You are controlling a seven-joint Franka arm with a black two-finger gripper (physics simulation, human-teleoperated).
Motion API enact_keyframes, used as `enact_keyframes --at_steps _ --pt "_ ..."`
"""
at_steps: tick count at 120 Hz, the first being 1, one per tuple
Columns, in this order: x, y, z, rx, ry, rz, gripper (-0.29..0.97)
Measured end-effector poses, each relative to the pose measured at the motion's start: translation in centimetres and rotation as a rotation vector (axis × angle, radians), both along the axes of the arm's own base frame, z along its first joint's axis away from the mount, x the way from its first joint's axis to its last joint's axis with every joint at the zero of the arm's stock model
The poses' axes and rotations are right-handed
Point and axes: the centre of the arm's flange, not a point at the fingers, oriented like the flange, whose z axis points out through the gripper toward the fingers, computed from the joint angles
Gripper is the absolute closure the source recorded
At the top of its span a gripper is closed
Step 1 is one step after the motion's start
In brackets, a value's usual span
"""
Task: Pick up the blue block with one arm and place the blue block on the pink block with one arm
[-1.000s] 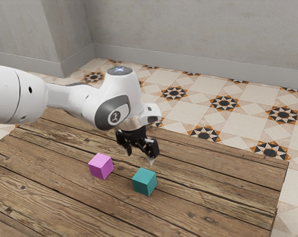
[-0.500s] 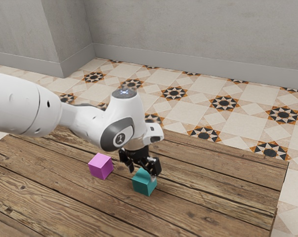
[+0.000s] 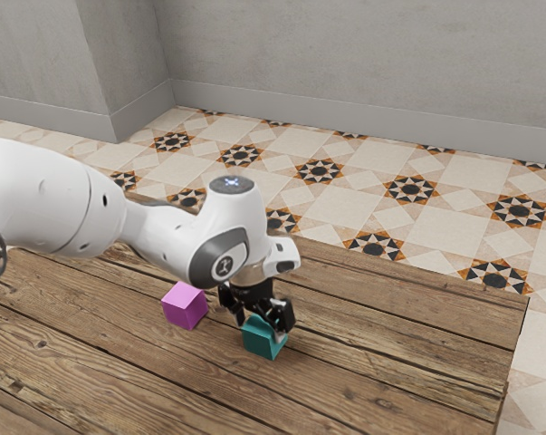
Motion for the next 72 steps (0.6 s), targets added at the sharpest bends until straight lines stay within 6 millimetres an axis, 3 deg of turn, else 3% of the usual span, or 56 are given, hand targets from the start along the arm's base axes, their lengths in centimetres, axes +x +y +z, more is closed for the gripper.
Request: enact_keyframes --at_steps 72 --pt "0.14 -0.05 0.00 -0.006 -0.008 0.006 0.21"
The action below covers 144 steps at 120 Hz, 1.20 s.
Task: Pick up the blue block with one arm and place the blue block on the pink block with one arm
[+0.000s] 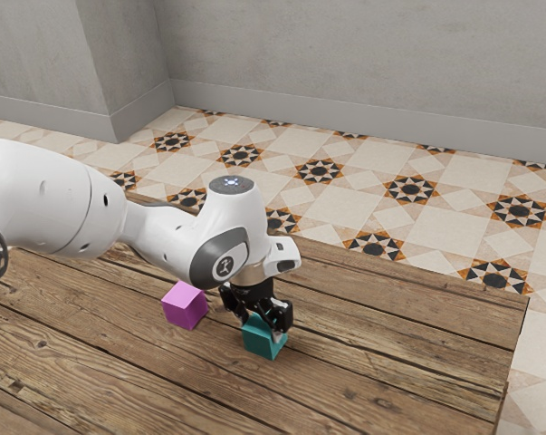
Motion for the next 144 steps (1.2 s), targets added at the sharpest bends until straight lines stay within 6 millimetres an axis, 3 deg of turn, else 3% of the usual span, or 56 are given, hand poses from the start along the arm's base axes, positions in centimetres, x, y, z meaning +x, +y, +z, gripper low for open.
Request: enact_keyframes --at_steps 76,123,144 --pt "0.0 0.0 1.7 -0.014 -0.021 0.006 0.34" --pt "0.1 0.8 6.8 -0.044 -0.075 0.017 0.39" --pt "0.2 2.4 8.7 -0.036 -0.084 0.027 0.39"
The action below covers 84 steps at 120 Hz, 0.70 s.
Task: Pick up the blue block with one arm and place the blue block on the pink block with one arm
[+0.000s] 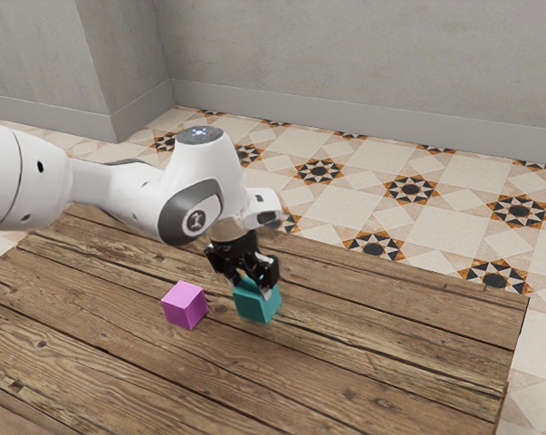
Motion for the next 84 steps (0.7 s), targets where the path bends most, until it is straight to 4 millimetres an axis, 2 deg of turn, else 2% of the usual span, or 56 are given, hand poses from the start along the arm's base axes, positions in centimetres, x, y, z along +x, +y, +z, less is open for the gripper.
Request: enact_keyframes --at_steps 12,38,84 --pt "-0.1 0.8 1.1 0.005 -0.005 0.001 0.39" --pt "-0.2 4.1 2.8 0.016 -0.006 0.029 0.39" --pt "0.1 8.7 3.4 0.061 -0.007 0.044 0.40"
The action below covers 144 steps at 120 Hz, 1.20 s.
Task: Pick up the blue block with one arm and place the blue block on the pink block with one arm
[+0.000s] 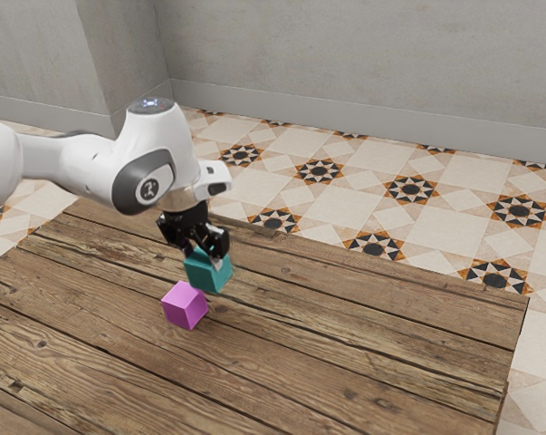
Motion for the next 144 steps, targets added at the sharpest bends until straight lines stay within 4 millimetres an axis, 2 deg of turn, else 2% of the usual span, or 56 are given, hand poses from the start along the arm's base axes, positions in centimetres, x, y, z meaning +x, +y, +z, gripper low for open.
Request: enact_keyframes --at_steps 79,144 --pt "-0.8 7.5 -0.1 0.045 0.023 0.019 0.41" --pt "-1.5 9.7 -0.4 0.042 0.034 0.019 0.42"
